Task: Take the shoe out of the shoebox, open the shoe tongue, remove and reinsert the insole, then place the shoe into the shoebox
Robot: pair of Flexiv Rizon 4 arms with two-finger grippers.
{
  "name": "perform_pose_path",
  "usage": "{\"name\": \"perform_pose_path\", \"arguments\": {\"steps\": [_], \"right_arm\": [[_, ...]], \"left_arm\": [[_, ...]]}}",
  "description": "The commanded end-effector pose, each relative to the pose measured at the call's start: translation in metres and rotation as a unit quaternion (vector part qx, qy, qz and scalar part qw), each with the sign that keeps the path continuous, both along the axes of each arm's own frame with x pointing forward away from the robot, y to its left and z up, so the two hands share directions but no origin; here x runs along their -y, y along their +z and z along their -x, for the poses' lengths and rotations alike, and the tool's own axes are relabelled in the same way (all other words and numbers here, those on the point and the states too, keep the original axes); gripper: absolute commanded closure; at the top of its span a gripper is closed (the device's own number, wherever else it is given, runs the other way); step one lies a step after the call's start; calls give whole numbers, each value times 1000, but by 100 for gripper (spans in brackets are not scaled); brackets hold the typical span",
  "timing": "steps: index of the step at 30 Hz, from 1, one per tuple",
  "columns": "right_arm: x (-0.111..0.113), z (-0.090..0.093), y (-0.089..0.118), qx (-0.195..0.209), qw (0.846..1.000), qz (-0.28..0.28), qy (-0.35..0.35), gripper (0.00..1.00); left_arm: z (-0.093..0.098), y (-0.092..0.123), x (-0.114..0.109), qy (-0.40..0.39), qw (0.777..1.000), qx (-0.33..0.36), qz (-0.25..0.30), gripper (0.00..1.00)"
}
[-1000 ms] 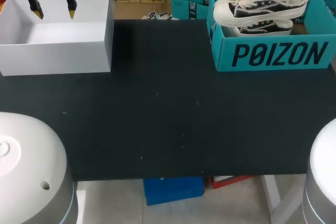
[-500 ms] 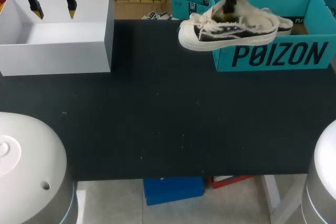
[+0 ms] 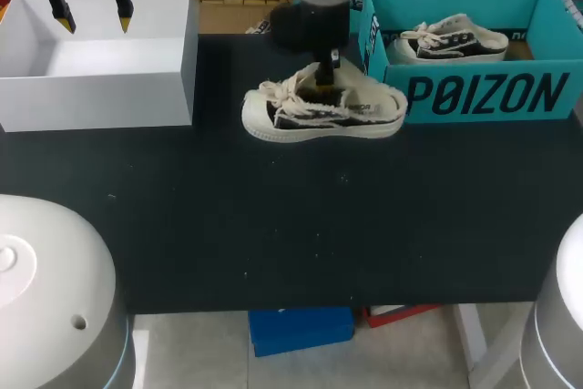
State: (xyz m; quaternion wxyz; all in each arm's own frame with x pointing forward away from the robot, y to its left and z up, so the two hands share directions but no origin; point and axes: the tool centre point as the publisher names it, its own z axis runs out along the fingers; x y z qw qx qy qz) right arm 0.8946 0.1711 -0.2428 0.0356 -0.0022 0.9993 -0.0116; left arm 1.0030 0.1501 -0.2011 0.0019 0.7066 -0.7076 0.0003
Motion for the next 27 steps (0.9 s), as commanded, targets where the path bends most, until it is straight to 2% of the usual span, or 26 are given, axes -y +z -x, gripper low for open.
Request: {"name": "perform_pose_path", "arguments": {"steps": [1,6,23,27], "right_arm": [[-19,2,-23,0,1000,-7,7,100],[-35,8,-45,2,999,-27,23,100],[-83,32,-136,-53,996,-54,57,100],[-90,37,-152,-64,995,-56,60,100]], "left_arm": [[1,1,0,0,1000,-1,-1,0],[1,1,0,0,1000,-1,-1,0],[1,1,0,0,1000,-1,-1,0],[1,1,0,0,1000,-1,-1,0]]}}
